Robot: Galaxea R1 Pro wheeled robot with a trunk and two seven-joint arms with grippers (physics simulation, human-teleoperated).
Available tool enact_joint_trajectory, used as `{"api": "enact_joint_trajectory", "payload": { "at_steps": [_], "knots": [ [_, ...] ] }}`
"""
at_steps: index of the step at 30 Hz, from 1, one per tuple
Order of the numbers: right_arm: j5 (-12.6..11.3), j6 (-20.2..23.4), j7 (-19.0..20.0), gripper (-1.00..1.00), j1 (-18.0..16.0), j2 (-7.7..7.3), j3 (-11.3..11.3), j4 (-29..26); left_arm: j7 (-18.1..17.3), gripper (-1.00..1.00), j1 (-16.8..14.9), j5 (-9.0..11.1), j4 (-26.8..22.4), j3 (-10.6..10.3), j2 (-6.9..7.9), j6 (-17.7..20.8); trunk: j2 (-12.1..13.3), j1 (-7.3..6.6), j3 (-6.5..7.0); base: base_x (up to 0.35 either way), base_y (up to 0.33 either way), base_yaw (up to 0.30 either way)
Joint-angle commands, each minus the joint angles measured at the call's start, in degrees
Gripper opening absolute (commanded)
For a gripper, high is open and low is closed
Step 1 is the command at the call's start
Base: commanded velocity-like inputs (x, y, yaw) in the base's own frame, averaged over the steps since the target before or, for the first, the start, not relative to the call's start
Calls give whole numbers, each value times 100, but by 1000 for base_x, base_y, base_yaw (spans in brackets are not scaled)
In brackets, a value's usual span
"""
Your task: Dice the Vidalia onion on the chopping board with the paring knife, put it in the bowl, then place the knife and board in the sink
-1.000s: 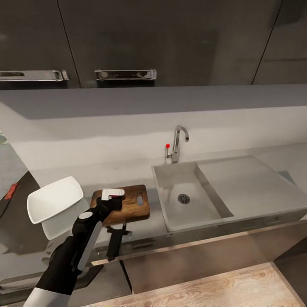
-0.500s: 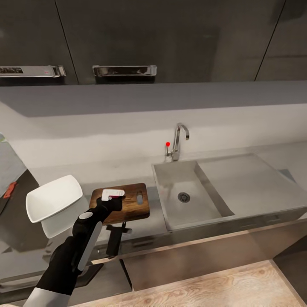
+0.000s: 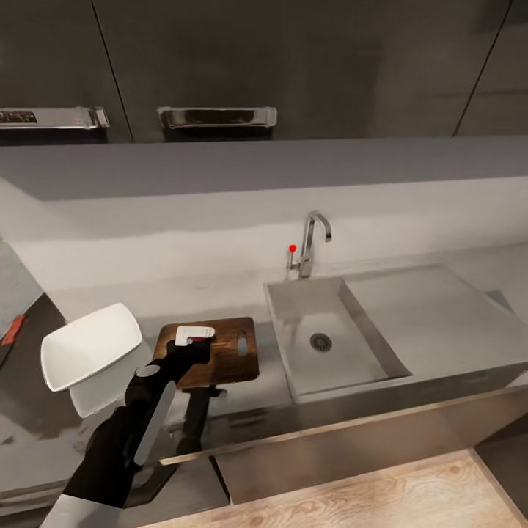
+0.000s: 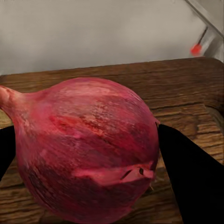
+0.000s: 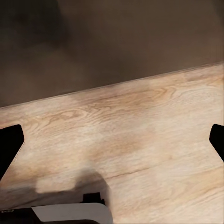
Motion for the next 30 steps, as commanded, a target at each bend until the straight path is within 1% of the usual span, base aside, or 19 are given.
{"api": "enact_joint_trajectory", "payload": {
  "at_steps": [1, 17, 30],
  "knots": [
    [25, -11, 55, 100, -1, 11, -42, -12, 35, -100, -3, 0, 12, 1, 2, 30, -4, 4, -7, 117, 65, 0],
    [24, -11, 55, 100, -1, 9, -43, -12, 35, -100, 2, 0, 12, -2, 7, 30, -4, 4, -6, 13, 7, 0],
    [24, -12, 62, 100, -1, 9, -45, -12, 35, -100, -1, -6, 12, 1, 9, 30, -4, 4, 94, 0, 0, -41]
  ]
}}
